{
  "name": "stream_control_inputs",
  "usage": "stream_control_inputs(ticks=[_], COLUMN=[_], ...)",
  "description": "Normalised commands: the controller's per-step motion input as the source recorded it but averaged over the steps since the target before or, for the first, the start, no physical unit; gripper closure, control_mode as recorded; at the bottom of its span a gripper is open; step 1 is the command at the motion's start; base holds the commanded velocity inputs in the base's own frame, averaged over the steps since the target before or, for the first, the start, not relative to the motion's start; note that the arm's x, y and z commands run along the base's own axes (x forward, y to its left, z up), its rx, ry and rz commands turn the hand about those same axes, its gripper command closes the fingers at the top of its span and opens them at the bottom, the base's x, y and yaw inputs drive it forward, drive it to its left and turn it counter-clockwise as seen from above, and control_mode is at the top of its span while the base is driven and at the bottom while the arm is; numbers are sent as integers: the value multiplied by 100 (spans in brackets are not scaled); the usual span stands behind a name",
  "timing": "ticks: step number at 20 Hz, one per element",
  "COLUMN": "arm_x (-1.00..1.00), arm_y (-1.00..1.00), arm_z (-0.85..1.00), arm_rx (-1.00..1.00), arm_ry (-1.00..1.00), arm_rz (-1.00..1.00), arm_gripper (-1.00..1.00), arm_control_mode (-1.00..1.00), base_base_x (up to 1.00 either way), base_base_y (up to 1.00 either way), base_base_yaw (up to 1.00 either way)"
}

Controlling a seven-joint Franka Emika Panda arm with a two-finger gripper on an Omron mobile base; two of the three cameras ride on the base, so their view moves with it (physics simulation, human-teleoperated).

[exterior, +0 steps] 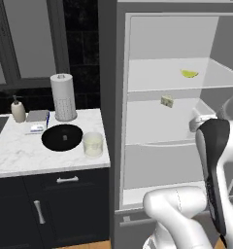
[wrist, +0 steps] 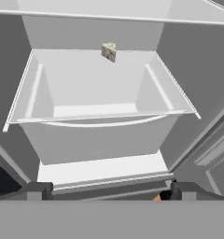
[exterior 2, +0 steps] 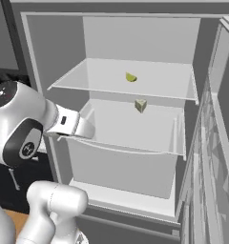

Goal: Grab a lemon wedge from the fridge and one ice cube from the ice bowl, and put them in the glass of lemonade.

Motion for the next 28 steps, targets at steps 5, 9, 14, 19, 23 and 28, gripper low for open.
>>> stream_control_inputs(ticks=[5, 9, 14, 19, 23, 28], arm_x=[-59, -51, -4, 7, 47, 100], arm_y=[0, 0, -5, -3, 0, -12], arm_z=[15, 90, 100, 100, 94, -25], arm_rx=[7, 5, 0, 0, -5, -5], arm_ry=[-31, -45, -22, -9, 0, 21], arm_rz=[12, 12, 12, 10, 8, 6], arm_gripper=[-100, -100, -100, -100, -100, -100], arm_control_mode=[-100, -100, -100, -100, -100, -100], base_base_x=[0, 0, 0, 0, 0, 0], base_base_y=[0, 0, 0, 0, 0, 0], base_base_yaw=[0, 0, 0, 0, 0, 0])
